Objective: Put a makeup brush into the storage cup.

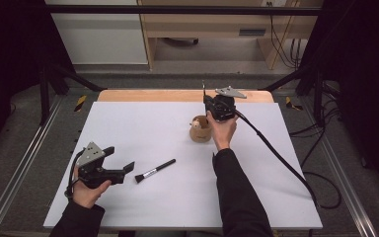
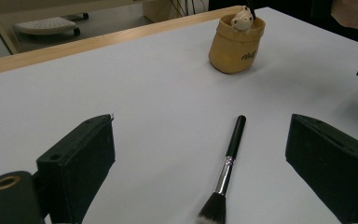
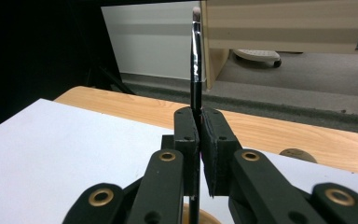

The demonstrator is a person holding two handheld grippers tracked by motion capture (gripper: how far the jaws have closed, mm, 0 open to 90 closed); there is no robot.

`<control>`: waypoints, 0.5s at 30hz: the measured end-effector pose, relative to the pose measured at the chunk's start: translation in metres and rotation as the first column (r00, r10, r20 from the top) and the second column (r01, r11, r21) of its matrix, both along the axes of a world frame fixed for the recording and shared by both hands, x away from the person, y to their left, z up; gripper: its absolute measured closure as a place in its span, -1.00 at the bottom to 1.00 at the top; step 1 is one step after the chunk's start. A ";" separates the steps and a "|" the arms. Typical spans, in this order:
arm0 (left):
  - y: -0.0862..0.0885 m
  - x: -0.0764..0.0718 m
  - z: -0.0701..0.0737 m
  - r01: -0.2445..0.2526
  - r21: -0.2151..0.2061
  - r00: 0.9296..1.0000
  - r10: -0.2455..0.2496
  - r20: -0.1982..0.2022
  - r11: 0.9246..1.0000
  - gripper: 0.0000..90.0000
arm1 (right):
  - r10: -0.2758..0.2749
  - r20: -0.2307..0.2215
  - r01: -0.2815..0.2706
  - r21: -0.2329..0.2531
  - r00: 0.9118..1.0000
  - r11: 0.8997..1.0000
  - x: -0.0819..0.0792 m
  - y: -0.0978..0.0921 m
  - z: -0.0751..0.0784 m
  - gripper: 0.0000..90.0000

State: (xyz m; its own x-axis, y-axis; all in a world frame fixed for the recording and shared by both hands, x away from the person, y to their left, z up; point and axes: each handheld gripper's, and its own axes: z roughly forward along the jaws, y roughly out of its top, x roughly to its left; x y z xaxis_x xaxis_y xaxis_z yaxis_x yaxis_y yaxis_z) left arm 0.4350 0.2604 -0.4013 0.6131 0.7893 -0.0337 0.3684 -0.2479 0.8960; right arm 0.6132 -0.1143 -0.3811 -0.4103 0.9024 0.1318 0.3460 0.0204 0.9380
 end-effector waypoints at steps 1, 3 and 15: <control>0.000 0.000 0.000 0.000 0.000 1.000 0.000 0.000 1.000 -0.83 | 0.001 -0.003 -0.001 0.000 1.000 1.000 0.000 0.001 -0.001 0.90; 0.000 0.000 0.000 0.001 0.000 1.000 -0.001 0.001 1.000 -0.83 | 0.003 -0.008 -0.003 -0.007 1.000 1.000 0.001 0.002 -0.004 0.90; 0.000 0.000 0.000 0.001 -0.001 1.000 -0.001 0.000 1.000 -0.83 | 0.016 -0.030 -0.017 -0.035 0.999 0.999 0.001 0.007 -0.017 0.90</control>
State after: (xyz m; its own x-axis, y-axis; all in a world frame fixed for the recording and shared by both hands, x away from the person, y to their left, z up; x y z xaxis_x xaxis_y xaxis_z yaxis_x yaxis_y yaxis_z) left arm 0.4347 0.2600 -0.4011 0.6135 0.7890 -0.0339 0.3679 -0.2476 0.8963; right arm 0.6146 -0.1072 -0.3981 -0.4212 0.9000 0.1121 0.3731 0.0593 0.9259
